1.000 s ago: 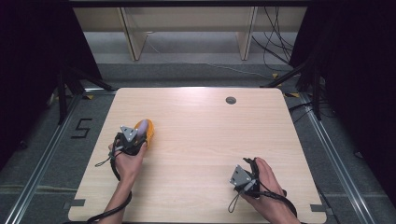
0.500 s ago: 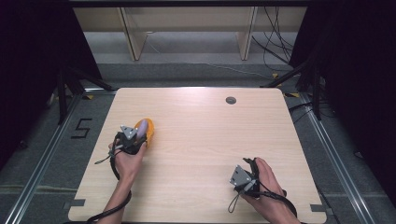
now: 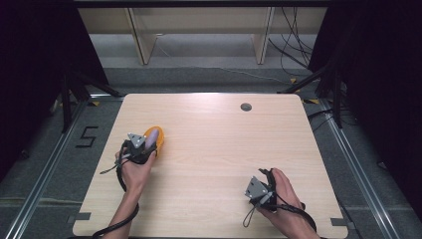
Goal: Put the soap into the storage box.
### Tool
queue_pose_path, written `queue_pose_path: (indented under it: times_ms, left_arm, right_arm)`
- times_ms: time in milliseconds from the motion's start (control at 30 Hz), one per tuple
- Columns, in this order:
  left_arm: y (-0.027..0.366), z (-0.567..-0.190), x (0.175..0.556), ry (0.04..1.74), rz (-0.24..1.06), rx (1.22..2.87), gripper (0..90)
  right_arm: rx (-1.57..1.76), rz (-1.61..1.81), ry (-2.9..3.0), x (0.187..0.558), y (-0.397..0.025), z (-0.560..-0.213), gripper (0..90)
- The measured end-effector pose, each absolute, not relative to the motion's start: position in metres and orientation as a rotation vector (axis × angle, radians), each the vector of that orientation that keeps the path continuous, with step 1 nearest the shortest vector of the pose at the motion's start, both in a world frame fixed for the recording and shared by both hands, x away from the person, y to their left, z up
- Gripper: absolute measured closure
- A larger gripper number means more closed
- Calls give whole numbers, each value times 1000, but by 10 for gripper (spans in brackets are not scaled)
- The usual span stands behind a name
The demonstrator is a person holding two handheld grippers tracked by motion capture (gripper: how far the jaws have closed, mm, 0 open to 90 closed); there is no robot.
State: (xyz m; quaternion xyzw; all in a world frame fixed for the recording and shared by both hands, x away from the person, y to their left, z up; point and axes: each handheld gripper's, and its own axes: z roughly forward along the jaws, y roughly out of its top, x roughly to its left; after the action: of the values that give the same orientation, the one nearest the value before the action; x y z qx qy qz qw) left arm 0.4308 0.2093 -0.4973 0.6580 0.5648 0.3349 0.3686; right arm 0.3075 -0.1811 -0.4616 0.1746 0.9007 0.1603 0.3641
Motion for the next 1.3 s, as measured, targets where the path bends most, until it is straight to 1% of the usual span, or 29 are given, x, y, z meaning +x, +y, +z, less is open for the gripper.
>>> queue_pose_path:
  times_ms: [300,433,500,533,567,633,667,800,833,967,1033,1200,1267,1300]
  left_arm:
    - [208,-488,426,1402,877,1697,452]
    - [209,-482,426,1373,862,1724,426]
    - [211,-476,429,1364,818,1740,414]
    - [211,-476,429,1364,818,1740,412]
    - [215,-469,431,1371,773,1755,401]
    - [218,-466,433,1371,754,1765,390]
    - [223,-459,433,1368,726,1793,365]
    - [232,-452,428,1361,684,1802,326]
    - [239,-450,422,1360,656,1806,322]
    - [250,-448,409,1351,634,1808,312]
    - [262,-447,397,1339,595,1793,311]
    - [276,-448,381,1289,599,1782,306]
    - [283,-451,370,1262,599,1771,306]
    - [291,-455,359,1249,609,1748,306]
  right_arm:
    - [447,415,2316,308,-181,-462,295]
    - [444,418,2317,308,-181,-462,295]
    - [429,420,2315,308,-181,-461,294]
    - [429,420,2315,308,-181,-461,294]
    - [455,427,2315,307,-182,-461,294]
    - [455,430,2319,307,-182,-461,295]
    - [455,428,2320,307,-182,-461,294]
    - [456,433,2312,307,-182,-461,294]
    - [443,430,2311,308,-183,-460,294]
    - [469,432,2315,308,-183,-461,294]
    - [470,437,2324,308,-183,-461,294]
    - [467,448,2323,310,-185,-461,294]
    - [488,454,2326,310,-185,-461,294]
    - [502,454,2325,309,-185,-462,295]
